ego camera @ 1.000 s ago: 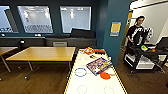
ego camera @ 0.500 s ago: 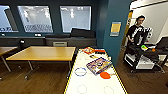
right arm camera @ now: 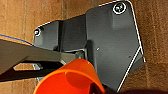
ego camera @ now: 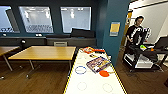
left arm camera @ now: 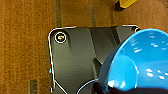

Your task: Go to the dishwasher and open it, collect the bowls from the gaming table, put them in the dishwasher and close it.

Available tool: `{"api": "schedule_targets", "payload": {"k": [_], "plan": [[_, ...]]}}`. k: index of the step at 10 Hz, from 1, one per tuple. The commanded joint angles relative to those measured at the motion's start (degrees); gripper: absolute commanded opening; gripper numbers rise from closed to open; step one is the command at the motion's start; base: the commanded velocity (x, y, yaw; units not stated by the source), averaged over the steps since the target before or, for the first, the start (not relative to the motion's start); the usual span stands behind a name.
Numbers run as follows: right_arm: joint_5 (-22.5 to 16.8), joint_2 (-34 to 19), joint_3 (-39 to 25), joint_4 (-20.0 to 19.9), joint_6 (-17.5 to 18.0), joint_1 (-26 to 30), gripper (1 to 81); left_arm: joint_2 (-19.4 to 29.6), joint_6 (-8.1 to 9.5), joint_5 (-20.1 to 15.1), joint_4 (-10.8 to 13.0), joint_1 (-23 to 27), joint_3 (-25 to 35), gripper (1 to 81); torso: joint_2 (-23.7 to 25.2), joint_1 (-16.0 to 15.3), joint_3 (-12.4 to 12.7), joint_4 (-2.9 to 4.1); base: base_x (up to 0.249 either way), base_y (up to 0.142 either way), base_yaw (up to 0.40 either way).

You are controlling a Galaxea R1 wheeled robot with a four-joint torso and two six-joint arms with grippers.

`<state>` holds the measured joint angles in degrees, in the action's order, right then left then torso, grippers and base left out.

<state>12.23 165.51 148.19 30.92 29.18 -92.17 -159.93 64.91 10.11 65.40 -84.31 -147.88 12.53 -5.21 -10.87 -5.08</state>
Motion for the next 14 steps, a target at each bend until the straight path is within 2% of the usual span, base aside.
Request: {"api": "schedule_targets", "payload": {"k": [1, 4, 14], "plan": [[-2.21, -0.33, 0.42, 0.81, -0.18, 1.59, 1.0, -0.48, 0.04, -1.84, 1.66, 2.35, -1.97, 1.0, -0.02, 0.00, 0.00, 0.00, -0.102, 0.000, 0.000], [-2.21, -0.25, 1.04, 0.81, -0.18, 1.42, 1.0, -2.85, 0.04, -1.76, 1.92, 2.00, -5.57, 1.0, 0.00, 0.02, 0.00, 0.00, -0.103, 0.000, 0.000], [-2.21, 1.95, 4.11, 1.25, -0.27, 1.42, 1.0, -5.14, 0.04, -2.02, 1.83, 0.95, -9.09, 1.0, 0.00, 0.06, 0.00, 0.00, -0.123, 0.000, 0.000]]}}
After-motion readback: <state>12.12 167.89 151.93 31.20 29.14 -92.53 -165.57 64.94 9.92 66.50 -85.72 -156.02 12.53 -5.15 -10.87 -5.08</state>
